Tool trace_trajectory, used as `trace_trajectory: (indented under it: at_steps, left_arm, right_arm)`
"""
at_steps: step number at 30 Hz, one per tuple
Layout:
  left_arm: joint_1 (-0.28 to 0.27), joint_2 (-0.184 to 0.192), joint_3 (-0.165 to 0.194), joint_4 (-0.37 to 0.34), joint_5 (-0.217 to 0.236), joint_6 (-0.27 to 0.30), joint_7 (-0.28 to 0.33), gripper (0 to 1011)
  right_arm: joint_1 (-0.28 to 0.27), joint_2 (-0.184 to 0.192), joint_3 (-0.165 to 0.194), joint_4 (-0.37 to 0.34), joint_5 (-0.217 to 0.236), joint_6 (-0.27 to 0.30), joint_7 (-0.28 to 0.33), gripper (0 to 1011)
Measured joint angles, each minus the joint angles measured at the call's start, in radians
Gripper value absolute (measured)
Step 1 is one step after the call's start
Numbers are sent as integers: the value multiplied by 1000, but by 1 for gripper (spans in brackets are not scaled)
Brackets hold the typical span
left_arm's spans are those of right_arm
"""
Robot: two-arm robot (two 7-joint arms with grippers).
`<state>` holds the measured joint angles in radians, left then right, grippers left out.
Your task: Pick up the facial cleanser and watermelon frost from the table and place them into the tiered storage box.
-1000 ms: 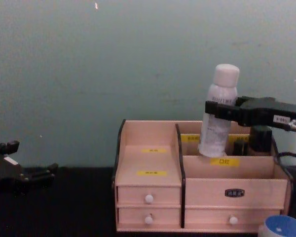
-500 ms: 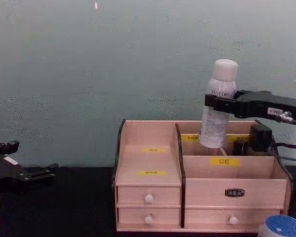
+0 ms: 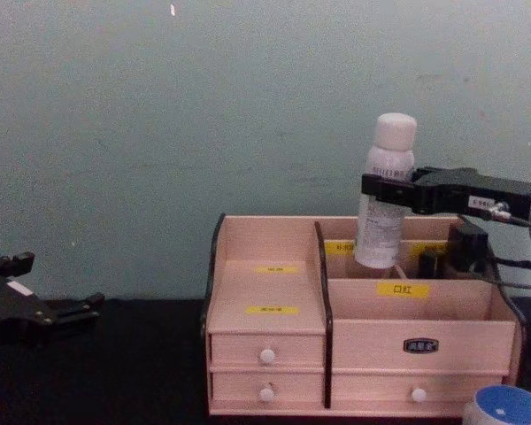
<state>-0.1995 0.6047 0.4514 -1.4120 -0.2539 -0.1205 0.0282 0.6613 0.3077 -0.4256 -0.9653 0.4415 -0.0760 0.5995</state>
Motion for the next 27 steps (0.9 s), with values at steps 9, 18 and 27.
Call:
trace_trajectory:
  at_steps: [9, 18, 27]
  left_arm:
    - [0, 0, 0, 0, 0, 0, 0, 1001]
    - [0, 0, 0, 0, 0, 0, 0, 1001]
    - [0, 0, 0, 0, 0, 0, 0, 1001]
  right_arm:
    - [6, -12, -1, 20, -11, 1, 11, 589]
    - [12, -21, -6, 48, -21, 7, 21, 589]
    - [16, -27, -11, 68, -31, 12, 30, 589]
